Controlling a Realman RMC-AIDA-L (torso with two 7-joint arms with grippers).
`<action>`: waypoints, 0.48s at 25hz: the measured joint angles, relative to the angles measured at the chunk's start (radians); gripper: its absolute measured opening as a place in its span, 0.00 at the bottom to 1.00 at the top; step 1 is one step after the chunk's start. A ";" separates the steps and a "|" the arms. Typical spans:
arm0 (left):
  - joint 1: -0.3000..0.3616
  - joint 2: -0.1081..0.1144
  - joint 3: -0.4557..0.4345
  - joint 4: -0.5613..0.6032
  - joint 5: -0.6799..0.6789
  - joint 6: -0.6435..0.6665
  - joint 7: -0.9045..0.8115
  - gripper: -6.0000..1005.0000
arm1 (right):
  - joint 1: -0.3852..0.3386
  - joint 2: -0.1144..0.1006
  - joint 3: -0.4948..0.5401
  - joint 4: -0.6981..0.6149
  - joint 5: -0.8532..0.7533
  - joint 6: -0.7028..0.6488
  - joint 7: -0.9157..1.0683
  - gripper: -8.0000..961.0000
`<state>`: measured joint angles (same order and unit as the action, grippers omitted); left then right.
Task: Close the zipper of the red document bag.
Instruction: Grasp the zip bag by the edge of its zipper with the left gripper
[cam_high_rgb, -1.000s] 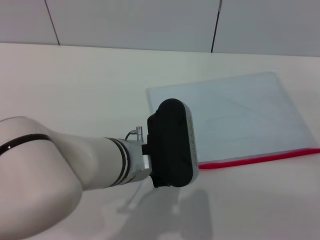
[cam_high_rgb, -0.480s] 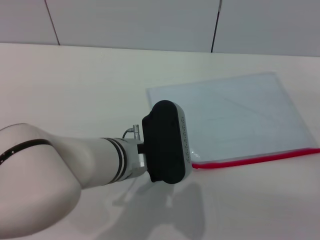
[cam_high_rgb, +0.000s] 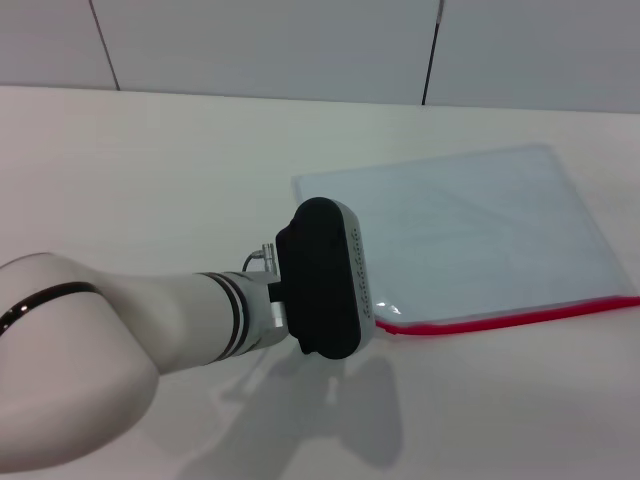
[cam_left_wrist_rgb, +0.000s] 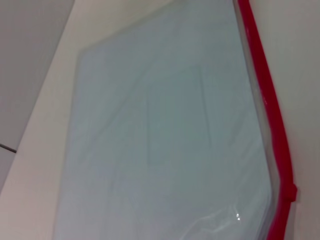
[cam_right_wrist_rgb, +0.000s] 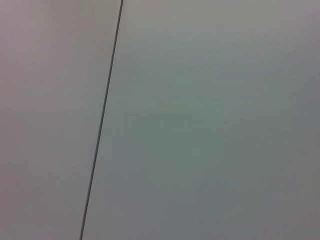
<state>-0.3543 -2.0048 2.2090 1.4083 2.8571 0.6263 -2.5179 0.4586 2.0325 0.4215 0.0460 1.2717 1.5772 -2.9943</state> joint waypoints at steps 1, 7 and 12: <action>0.000 0.000 0.000 -0.009 0.000 -0.018 0.001 0.45 | 0.000 0.000 -0.001 0.000 0.000 0.000 0.000 0.76; -0.011 0.000 0.000 -0.043 -0.001 -0.051 0.002 0.45 | 0.000 0.001 -0.003 0.000 0.000 0.002 0.000 0.76; -0.039 -0.009 0.000 -0.090 -0.004 -0.062 0.002 0.45 | 0.001 0.002 -0.003 0.000 0.000 0.003 0.000 0.76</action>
<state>-0.3935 -2.0134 2.2088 1.3185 2.8531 0.5643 -2.5157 0.4592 2.0340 0.4187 0.0460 1.2716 1.5802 -2.9943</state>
